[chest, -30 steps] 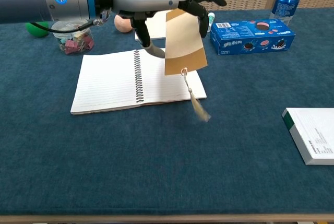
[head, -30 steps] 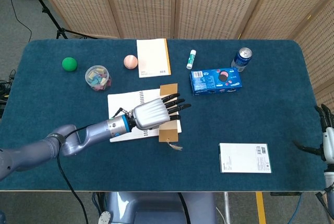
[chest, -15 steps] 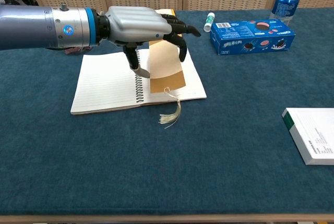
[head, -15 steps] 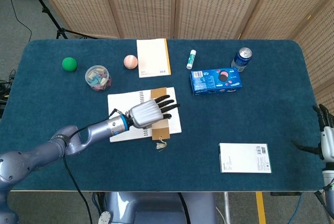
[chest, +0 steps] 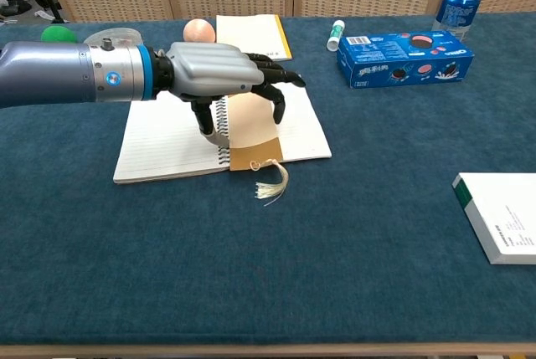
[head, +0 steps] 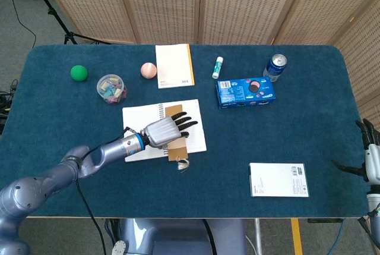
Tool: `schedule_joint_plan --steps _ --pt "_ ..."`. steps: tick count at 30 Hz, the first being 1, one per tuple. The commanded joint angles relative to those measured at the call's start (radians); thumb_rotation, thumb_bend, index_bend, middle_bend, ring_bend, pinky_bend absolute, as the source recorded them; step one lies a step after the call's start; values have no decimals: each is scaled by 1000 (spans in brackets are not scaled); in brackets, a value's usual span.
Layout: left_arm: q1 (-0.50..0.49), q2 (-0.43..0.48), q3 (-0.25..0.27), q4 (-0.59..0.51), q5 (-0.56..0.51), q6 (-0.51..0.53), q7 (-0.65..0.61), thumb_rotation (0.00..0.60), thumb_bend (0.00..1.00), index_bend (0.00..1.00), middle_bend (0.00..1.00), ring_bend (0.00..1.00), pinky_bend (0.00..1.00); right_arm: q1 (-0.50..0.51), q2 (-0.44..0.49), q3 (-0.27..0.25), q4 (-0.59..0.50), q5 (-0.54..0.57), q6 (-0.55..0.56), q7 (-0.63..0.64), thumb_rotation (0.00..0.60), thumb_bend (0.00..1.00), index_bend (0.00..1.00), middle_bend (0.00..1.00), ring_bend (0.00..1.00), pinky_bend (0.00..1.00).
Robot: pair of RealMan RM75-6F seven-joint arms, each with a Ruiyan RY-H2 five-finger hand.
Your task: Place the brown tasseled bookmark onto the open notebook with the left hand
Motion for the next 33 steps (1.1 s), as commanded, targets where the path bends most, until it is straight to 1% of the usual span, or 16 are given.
schedule_joint_plan --steps 1,7,11,23,30,33 --pt "0 -6 4 16 3 3 1 600 370 492 0 0 0 -1 1 1 0 1 1 2 600 0 0 0 0 0" --pt "-11 -31 -1 71 -8 -15 -6 600 370 492 0 0 0 0 1 2 2 5 -4 2 600 0 0 0 0 0" --pt "-20 -46 6 97 -4 -22 -14 600 372 492 0 0 0 2 0 3 5 8 -9 0 600 0 0 0 0 0" --pt "-36 -57 16 119 -9 -48 -20 600 372 491 0 0 0 2 1 5 7 13 -13 3 600 0 0 0 0 0" --pt "-38 -52 15 113 -15 -49 -7 600 370 415 0 0 0 1 2 6 6 11 -12 5 600 0 0 0 0 0" --pt "-39 -45 15 106 -17 -47 1 600 369 405 0 0 0 0 3 6 5 11 -10 7 600 0 0 0 0 0"
